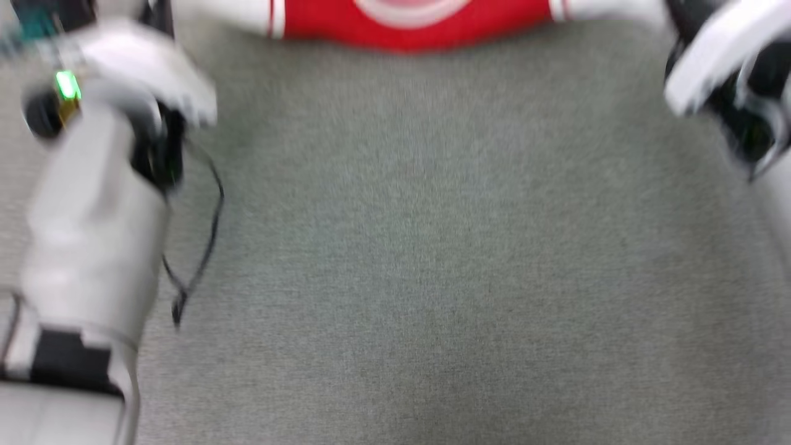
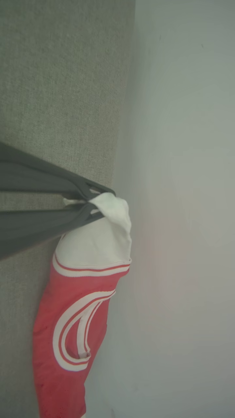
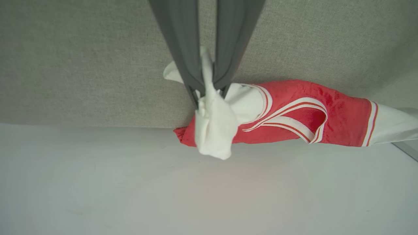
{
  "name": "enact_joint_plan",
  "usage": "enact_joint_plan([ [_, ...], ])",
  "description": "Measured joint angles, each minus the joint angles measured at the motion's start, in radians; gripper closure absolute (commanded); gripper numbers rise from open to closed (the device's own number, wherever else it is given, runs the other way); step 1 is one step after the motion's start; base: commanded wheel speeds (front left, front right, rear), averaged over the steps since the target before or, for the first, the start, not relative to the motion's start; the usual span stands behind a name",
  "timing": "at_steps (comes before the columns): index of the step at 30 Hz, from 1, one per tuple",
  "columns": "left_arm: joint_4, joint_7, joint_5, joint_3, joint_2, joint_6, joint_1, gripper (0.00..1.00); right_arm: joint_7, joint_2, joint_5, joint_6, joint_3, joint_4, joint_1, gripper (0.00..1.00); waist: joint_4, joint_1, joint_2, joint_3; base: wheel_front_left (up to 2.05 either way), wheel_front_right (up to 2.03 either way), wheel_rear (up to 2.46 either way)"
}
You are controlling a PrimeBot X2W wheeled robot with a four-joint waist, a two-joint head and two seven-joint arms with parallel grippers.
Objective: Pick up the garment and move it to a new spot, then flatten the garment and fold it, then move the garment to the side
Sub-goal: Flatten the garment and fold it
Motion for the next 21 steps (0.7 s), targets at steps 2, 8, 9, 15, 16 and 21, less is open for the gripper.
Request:
enact_joint_plan([
  [2,0.005,-0.018,-0.012,0.001,0.001,-0.01,0.077,1.0,-0.012,-0.012,0.031,0.0,0.016,-0.022,0.078,1.0,0.002,0.0,0.0,-0.043,0.0,0.0,0.0],
  [8,-0.031,-0.058,-0.049,0.022,0.018,-0.027,0.335,1.0,-0.048,-0.049,0.097,0.0,0.06,-0.098,0.327,1.0,0.003,-0.0002,0.0,-0.171,0.0,0.0,0.0],
  [9,-0.046,-0.064,-0.053,0.026,0.021,-0.026,0.379,1.0,-0.054,-0.057,0.101,0.0,0.066,-0.109,0.364,1.0,0.003,-0.0001,0.0,-0.191,0.0,0.0,0.0],
  [15,-0.198,-0.076,-0.082,0.064,0.043,0.016,0.656,1.0,-0.075,-0.094,0.126,0.0,0.077,-0.198,0.573,1.0,0.0,-0.0003,0.0,-0.299,0.0,0.0,0.0],
  [16,-0.23,-0.076,-0.082,0.067,0.051,0.03,0.703,1.0,-0.079,-0.102,0.124,0.0,0.076,-0.213,0.601,1.0,-0.001,-0.0003,0.0,-0.313,0.0,0.0,0.0],
  [21,-0.447,-0.036,-0.11,0.084,0.074,0.109,0.932,1.0,-0.079,-0.136,0.109,0.0,0.045,-0.284,0.756,1.0,-0.006,-0.0003,0.0,-0.373,0.0,0.0,0.0],
])
